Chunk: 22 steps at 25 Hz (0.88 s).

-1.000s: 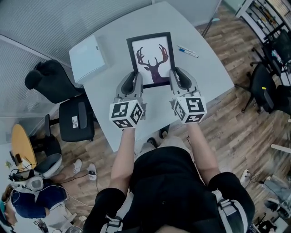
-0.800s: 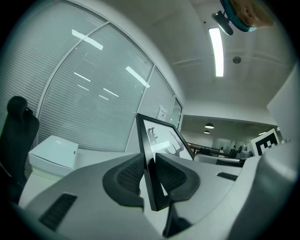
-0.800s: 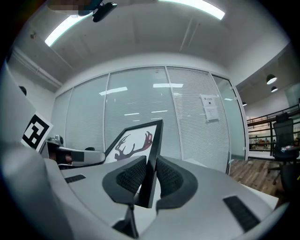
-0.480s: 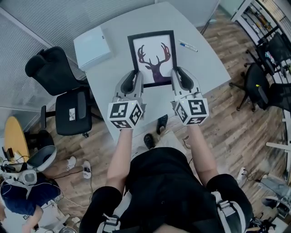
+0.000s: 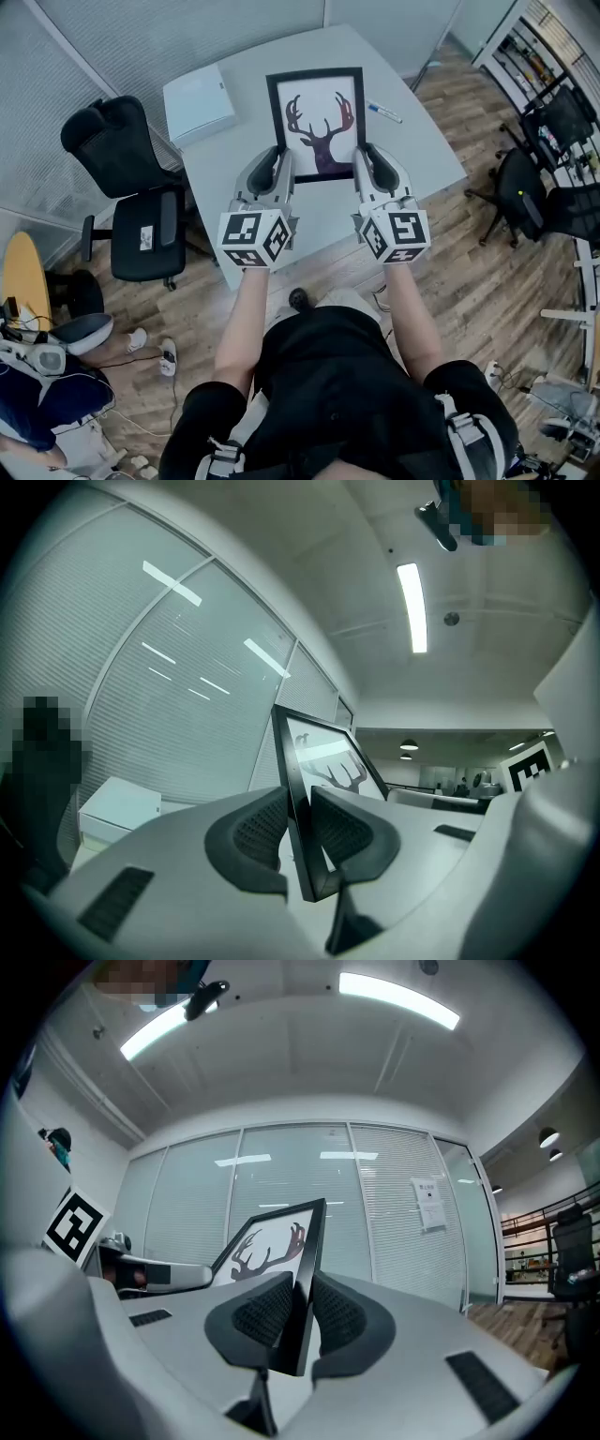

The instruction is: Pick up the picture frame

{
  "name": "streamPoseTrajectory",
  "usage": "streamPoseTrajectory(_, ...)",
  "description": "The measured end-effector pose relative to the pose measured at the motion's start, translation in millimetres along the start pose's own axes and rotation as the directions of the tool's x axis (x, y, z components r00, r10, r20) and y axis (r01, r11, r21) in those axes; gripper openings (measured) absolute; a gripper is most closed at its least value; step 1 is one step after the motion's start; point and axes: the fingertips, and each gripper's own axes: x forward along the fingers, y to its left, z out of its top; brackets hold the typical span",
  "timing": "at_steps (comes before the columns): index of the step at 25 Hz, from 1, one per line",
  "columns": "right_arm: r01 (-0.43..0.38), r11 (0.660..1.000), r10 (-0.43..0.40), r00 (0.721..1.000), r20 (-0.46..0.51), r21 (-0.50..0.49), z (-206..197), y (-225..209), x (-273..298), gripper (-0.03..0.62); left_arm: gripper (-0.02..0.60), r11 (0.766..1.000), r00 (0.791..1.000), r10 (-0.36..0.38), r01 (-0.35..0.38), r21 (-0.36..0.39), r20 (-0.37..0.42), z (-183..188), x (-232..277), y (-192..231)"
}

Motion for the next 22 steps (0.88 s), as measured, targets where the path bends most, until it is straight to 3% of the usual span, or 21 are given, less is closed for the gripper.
streamPoseTrajectory(7,0.002,1.000,-0.002,1.000,0.010,0.000,21,-5,-2,0.083,0.087,1.000,1.000,0.003,-0.003,0.005,0.020,17,2,-11)
streamPoseTrajectory(22,0.040,0.999,-0.040,0.999,0.011,0.010,9,14,-23,0.083,0.087,0.999,0.999,-0.051,0.051,0.018,0.003,11,-20,-10)
